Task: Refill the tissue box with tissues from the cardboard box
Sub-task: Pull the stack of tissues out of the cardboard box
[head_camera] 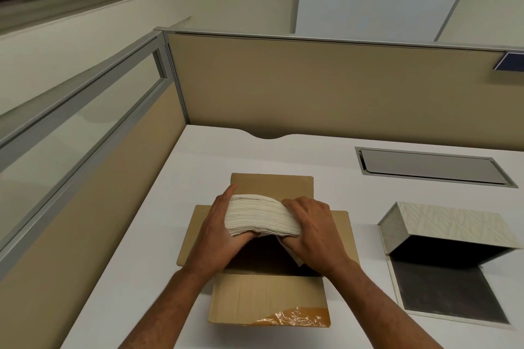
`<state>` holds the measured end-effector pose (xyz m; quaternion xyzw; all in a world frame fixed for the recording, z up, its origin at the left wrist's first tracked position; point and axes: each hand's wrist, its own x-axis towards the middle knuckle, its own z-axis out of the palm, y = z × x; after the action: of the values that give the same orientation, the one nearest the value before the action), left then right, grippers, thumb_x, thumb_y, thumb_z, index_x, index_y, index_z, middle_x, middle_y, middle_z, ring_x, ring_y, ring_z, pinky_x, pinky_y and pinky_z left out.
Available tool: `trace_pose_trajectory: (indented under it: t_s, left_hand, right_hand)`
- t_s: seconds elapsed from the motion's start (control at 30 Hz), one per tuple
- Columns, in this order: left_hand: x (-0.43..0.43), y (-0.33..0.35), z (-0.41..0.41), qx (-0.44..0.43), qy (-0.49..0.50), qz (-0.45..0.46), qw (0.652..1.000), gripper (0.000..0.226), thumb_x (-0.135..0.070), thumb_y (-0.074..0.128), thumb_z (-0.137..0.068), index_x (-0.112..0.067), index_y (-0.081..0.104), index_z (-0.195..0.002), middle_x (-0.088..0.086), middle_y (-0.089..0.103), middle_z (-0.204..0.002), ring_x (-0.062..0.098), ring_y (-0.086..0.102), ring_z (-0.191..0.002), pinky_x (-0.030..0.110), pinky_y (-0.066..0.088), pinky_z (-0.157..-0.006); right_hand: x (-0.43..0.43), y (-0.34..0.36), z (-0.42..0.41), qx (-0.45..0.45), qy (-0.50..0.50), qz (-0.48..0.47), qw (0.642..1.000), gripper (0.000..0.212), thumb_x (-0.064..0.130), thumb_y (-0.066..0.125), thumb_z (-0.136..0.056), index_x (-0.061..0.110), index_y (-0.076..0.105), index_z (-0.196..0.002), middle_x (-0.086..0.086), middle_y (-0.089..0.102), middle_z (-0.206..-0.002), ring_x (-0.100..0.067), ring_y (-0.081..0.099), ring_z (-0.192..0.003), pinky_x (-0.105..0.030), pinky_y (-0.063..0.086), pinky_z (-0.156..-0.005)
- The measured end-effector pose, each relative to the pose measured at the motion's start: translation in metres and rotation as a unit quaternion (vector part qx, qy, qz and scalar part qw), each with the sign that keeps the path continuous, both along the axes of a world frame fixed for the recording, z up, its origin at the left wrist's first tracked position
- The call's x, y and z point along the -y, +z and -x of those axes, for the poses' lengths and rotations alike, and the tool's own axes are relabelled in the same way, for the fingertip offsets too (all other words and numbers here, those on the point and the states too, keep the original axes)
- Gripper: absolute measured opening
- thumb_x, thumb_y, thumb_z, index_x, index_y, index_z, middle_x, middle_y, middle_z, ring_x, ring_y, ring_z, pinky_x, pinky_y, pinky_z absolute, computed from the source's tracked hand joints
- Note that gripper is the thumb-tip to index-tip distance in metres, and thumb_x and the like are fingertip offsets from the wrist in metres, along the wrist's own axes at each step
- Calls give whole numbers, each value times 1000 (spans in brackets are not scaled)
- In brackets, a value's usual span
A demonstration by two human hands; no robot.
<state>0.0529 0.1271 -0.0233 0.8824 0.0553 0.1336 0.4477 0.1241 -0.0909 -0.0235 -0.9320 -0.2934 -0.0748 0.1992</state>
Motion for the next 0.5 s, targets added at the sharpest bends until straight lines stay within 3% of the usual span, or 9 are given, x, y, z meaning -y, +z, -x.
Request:
trace_pose_trajectory:
  t_s: [0.07, 0.2, 0.33, 0.5]
  left_hand:
    - [1, 8, 0, 4, 3, 3, 1000, 107, -30, 89, -70, -47, 19, -150, -19, 38, -137, -5, 42, -120, 5, 44, -84]
    - [5, 25, 1, 24, -1, 22, 999, 100, -25, 89, -70, -39, 29, -149, -25, 41, -130, -28, 34, -117, -7, 39, -77]
    - [8, 41, 6, 21, -21, 68, 997, 90, -20, 88, -71, -45, 36, -141, -24, 49, -128, -12, 48, -121, 2, 48, -84]
    - [23, 64, 6, 10, -54, 119, 991, 80, -23, 86, -73, -56, 41, -130, -43, 51, -119, -18, 48, -115, 5, 51, -80]
  right_hand:
    - [2, 6, -2, -1, -2, 2, 1000, 66, 58, 63, -78, 34, 43, -137, 3, 57, -127, -16, 48, -114, -36, 38, -102]
    - [11, 20, -3, -1, -12, 4, 1000, 69, 66, 58, -79, 38, 39, -140, 2, 55, -125, -16, 46, -112, -33, 35, -101]
    - [24, 37, 4, -20, -15, -11, 1000, 74, 68, 60, -76, 36, 37, -140, 3, 56, -125, -13, 47, -109, -31, 37, -100]
    - [53, 67, 15, -121, -38, -132, 983, 78, 58, 76, -71, 40, 36, -136, 10, 50, -132, -11, 50, -112, -29, 53, -91]
